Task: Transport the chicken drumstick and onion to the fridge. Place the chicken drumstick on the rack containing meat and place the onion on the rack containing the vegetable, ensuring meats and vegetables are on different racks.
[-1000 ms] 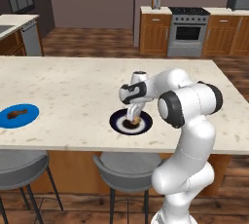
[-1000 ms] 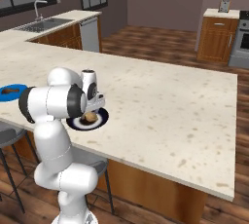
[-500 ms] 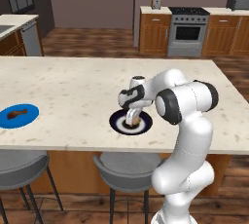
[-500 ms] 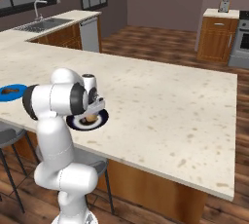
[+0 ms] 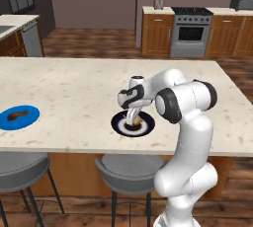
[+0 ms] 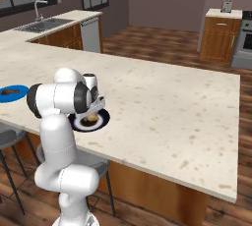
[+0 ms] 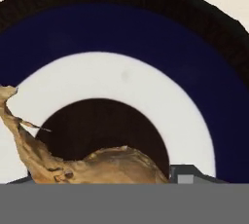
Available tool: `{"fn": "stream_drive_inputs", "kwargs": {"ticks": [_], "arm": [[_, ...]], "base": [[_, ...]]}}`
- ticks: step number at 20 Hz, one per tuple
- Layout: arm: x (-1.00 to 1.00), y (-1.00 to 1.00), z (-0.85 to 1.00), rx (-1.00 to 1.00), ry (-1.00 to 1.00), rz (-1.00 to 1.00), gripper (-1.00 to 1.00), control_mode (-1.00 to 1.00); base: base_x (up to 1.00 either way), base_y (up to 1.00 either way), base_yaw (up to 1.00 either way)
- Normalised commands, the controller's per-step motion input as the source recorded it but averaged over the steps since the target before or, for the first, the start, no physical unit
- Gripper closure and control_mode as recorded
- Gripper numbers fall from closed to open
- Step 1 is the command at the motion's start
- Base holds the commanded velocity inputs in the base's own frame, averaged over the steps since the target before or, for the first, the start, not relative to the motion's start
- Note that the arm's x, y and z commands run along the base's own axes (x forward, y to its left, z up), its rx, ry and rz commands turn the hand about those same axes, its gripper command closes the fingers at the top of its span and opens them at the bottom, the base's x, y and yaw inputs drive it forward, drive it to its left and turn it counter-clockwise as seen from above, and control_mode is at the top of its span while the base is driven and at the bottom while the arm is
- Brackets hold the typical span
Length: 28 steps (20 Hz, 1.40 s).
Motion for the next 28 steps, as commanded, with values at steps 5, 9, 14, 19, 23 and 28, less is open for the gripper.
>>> {"fn": "stream_drive_inputs", "kwargs": {"ticks": [5,9,14,19,23,28], "arm": [[-0.57,-0.04,-0.08,0.0,0.0,0.0,1.0,-1.0],[-0.24,-0.01,0.06,0.0,0.0,-0.02,1.0,-1.0],[0.0,-0.07,0.82,0.0,-0.04,-0.05,1.0,-1.0],[-0.15,-0.26,1.0,0.0,0.0,-0.1,1.0,-1.0],[-0.59,-0.08,0.65,-0.01,-0.08,-0.35,1.0,-1.0],[-0.54,-0.17,0.67,0.01,-0.01,-0.47,1.0,-1.0]], "base": [[0.0,0.0,0.0],[0.0,0.0,0.0],[0.0,0.0,0.0],[0.0,0.0,0.0],[0.0,0.0,0.0],[0.0,0.0,0.0]]}}
